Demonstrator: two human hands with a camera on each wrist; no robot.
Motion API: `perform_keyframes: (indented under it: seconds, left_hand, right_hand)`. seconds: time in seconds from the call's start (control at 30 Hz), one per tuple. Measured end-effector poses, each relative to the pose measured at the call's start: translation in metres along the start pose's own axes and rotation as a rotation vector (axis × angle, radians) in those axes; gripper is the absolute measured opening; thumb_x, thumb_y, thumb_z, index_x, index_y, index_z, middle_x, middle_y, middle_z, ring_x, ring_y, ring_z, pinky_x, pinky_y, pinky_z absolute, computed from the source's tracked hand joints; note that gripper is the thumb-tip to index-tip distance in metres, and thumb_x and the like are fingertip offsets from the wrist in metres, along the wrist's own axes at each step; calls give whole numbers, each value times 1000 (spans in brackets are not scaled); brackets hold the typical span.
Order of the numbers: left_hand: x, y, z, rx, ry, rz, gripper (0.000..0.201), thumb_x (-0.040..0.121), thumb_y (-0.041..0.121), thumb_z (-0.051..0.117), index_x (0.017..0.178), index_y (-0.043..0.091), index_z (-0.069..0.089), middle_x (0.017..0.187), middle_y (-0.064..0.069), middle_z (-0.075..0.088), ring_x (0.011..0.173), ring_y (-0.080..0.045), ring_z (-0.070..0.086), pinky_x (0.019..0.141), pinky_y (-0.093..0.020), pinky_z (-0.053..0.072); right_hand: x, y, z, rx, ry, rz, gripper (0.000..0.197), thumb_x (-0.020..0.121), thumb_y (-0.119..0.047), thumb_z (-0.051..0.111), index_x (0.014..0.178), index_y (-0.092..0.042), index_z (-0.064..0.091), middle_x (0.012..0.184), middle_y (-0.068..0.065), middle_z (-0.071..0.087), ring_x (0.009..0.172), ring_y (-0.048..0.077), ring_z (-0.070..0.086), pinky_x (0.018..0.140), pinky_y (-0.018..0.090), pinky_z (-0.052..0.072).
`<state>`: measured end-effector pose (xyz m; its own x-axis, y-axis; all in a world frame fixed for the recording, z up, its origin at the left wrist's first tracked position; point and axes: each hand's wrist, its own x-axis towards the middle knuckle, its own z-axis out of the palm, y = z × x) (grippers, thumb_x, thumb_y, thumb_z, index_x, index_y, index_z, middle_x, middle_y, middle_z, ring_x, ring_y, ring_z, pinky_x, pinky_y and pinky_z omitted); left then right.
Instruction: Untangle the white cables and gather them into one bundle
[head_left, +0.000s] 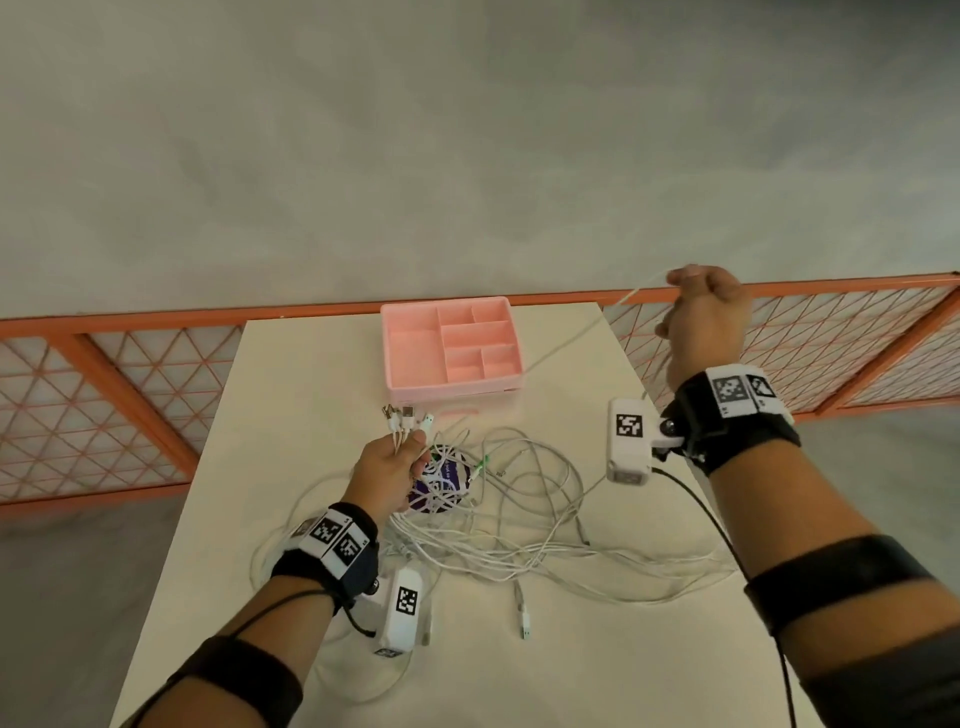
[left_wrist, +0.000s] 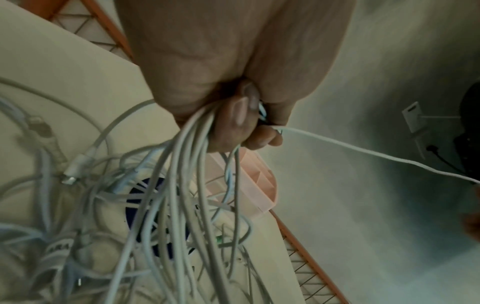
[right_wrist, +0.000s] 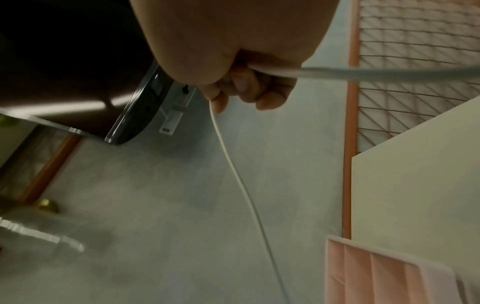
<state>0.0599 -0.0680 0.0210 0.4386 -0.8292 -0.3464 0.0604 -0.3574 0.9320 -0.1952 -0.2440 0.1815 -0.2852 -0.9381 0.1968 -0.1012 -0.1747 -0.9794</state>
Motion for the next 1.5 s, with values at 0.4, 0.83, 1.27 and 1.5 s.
perform_keyframes:
  seconds: [0.4, 0.83, 1.27, 1.5]
  left_hand:
    - [4, 32, 17, -41, -52, 64, 39, 103, 33, 52, 70, 12, 55, 60, 0, 41, 43, -13, 28, 40, -17, 23]
    - [-13, 37, 19, -128, -100, 95, 35, 104, 31, 50, 77, 9, 57, 62, 0, 47, 41, -10, 26, 40, -18, 20]
    - [-10, 8, 2, -136, -54, -24, 35, 103, 36, 49, 79, 10, 53, 63, 0, 37, 44, -10, 22, 47, -23, 16]
    - [-8, 29, 1, -313, -31, -13, 34, 104, 32, 49, 75, 15, 50, 57, 6, 39, 38, -6, 25, 38, -16, 20]
  right_hand:
    - [-19, 49, -6, -1156, -554, -108, 48, 90, -25, 58, 135, -9, 51, 133, 17, 51, 117, 36, 51, 95, 44, 47]
    - [-115, 45, 61, -581, -1161, -318, 17, 98, -20, 53, 89, -16, 67, 69, -15, 62, 65, 1, 54, 67, 21, 40]
    - [-49, -23, 53, 219, -411, -78, 28, 95, -3, 50, 74, -16, 63, 75, 3, 62, 50, 9, 40, 52, 28, 39]
    - [-32, 18, 29, -152, -394, -53, 23, 93, -15, 53, 80, -22, 70, 65, 10, 55, 54, 19, 46, 58, 32, 38]
